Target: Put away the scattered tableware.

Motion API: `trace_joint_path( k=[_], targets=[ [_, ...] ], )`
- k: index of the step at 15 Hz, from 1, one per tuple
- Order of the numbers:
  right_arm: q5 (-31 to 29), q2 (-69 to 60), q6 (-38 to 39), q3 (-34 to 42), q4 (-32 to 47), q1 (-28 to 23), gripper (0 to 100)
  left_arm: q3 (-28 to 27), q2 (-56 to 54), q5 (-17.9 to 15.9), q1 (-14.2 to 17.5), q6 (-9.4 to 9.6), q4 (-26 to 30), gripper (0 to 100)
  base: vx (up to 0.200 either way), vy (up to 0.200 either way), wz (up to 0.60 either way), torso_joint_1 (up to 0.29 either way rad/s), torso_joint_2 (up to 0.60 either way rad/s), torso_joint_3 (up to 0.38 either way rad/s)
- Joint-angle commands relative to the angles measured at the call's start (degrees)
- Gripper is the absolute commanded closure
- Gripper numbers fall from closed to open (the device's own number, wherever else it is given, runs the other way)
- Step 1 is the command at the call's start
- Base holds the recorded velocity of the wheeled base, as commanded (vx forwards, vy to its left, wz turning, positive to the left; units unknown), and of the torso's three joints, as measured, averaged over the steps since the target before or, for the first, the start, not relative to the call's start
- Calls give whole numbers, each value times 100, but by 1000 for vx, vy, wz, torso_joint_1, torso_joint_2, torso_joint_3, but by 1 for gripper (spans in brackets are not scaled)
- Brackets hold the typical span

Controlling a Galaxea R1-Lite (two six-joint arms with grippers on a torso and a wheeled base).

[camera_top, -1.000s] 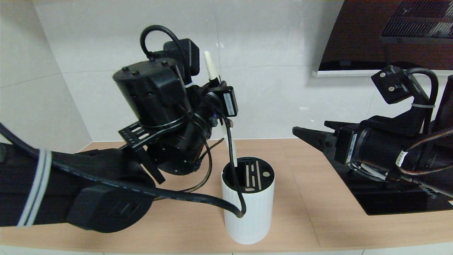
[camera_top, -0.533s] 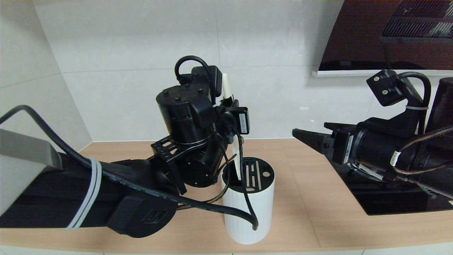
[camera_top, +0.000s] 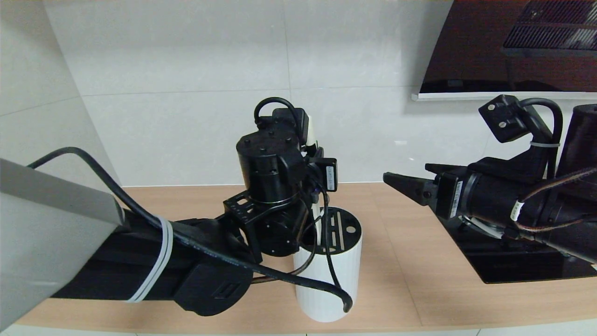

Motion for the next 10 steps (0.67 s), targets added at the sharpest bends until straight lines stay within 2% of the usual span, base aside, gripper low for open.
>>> trace_joint_path(
  k=[1,7,8,10],
  targets=[
    [1,60,1,-2,-3,2,0,14,79,2,-39,-4,0,100,0,0,0,0,0,0],
    [1,104,1,7,-3,2,0,199,255,2,-75,-21,26,100,0,0,0,0,0,0],
    [1,112,1,7,6,2,0,208,308,11,-83,-127,35,100,0,0,0,0,0,0],
    [1,112,1,7,6,2,0,208,457,11,-83,-206,44,100,0,0,0,0,0,0]
  ],
)
